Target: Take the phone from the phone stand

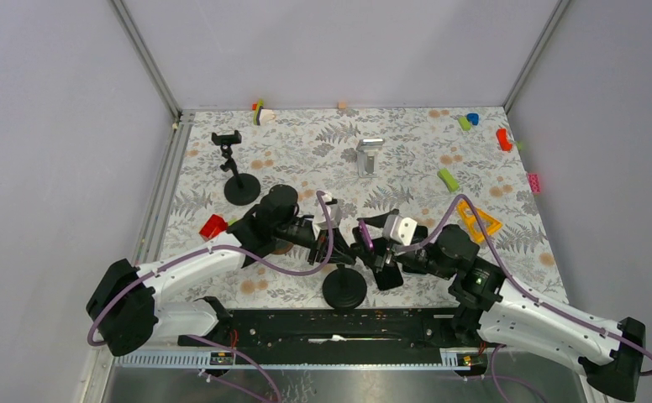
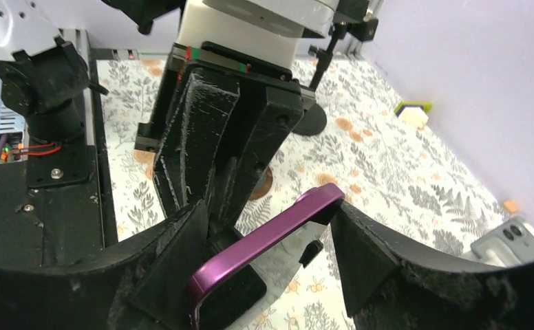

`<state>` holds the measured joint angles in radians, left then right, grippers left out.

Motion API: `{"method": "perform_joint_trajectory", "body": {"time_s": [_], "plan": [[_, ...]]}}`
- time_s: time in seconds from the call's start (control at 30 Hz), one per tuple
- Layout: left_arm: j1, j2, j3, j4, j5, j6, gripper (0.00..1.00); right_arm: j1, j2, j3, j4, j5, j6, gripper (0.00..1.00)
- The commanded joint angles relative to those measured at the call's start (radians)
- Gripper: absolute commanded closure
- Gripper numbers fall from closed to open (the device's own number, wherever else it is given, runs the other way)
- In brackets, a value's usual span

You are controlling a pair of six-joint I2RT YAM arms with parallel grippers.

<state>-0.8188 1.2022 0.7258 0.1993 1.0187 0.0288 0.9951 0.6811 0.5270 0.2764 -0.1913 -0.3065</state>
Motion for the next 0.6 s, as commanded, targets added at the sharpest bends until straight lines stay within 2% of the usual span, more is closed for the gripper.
{"method": "perform_joint_trajectory", "body": {"time_s": [0.0,0.13,0.23,0.3,0.33,0.47,0.57], "plan": [[-0.027,-0.049,0.026,0.026,0.061,0.077,1.0,-0.006,0.024,0.044,-0.061,0.122,-0.003,1.0],[-0.025,-0.06,0.016,0.029,0.033,0.083,1.0,-0.006,0.022,0.055,-0.095,0.087,0.095,0.98],[-0.023,-0.073,-0.004,0.078,-0.027,0.052,1.0,-0.006,0.013,0.057,-0.085,0.107,0.208,0.59],[-0.023,-0.09,-0.018,0.096,-0.091,0.043,1.0,-0.005,0.008,0.055,-0.076,0.144,0.285,0.41],[-0.023,-0.098,-0.027,0.101,-0.128,0.044,1.0,-0.006,0.009,0.053,-0.076,0.174,0.329,0.37],[-0.023,-0.122,-0.047,0.095,-0.263,0.056,1.0,-0.005,0.043,0.057,-0.116,0.298,0.466,0.32],[-0.023,-0.13,-0.058,0.089,-0.309,0.066,1.0,-0.006,0.079,0.043,-0.105,0.347,0.544,0.32]]}}
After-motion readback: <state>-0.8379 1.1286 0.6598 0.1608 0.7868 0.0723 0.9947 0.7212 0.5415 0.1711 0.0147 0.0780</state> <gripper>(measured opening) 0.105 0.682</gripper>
